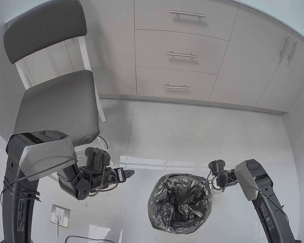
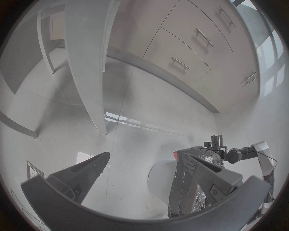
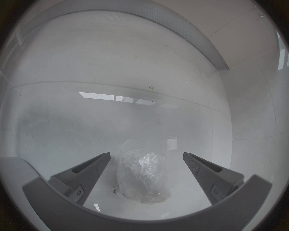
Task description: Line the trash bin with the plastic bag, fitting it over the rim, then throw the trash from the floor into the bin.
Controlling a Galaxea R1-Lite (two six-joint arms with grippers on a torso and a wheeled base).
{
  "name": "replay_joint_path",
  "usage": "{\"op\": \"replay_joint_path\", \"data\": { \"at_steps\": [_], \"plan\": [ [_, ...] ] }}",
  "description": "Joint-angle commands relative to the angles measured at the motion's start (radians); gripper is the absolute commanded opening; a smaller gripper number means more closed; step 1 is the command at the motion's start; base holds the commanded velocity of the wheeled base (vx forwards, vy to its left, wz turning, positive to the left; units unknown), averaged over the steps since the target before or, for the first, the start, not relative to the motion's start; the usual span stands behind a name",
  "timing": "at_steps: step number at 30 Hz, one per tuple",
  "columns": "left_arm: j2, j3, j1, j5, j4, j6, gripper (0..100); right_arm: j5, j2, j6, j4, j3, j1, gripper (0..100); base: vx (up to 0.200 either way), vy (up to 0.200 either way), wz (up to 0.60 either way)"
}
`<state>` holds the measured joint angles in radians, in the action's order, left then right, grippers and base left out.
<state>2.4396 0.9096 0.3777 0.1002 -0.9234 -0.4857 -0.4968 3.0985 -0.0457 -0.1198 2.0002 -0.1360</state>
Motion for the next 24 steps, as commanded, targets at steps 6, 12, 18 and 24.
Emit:
{"op": "replay_joint_path", "data": {
  "at_steps": [6, 12, 18, 24],
  "plan": [
    [0.006, 0.0, 0.001, -0.002, -0.002, 0.001, 100, -0.002, 0.001, -0.006, -0.009, 0.0, -0.022, 100, 0.0, 0.0, 0.0],
    [0.006, 0.0, 0.003, -0.004, -0.002, 0.001, 100, -0.003, 0.001, -0.008, -0.011, 0.0, -0.019, 100, 0.0, 0.0, 0.0],
    [0.006, 0.0, 0.003, -0.004, -0.002, 0.001, 100, -0.014, 0.001, -0.008, -0.009, 0.0, -0.016, 100, 0.0, 0.0, 0.0],
    [0.006, 0.0, 0.003, -0.004, -0.002, 0.001, 100, -0.031, 0.001, -0.005, -0.009, 0.0, -0.008, 100, 0.0, 0.0, 0.0]
  ]
}}
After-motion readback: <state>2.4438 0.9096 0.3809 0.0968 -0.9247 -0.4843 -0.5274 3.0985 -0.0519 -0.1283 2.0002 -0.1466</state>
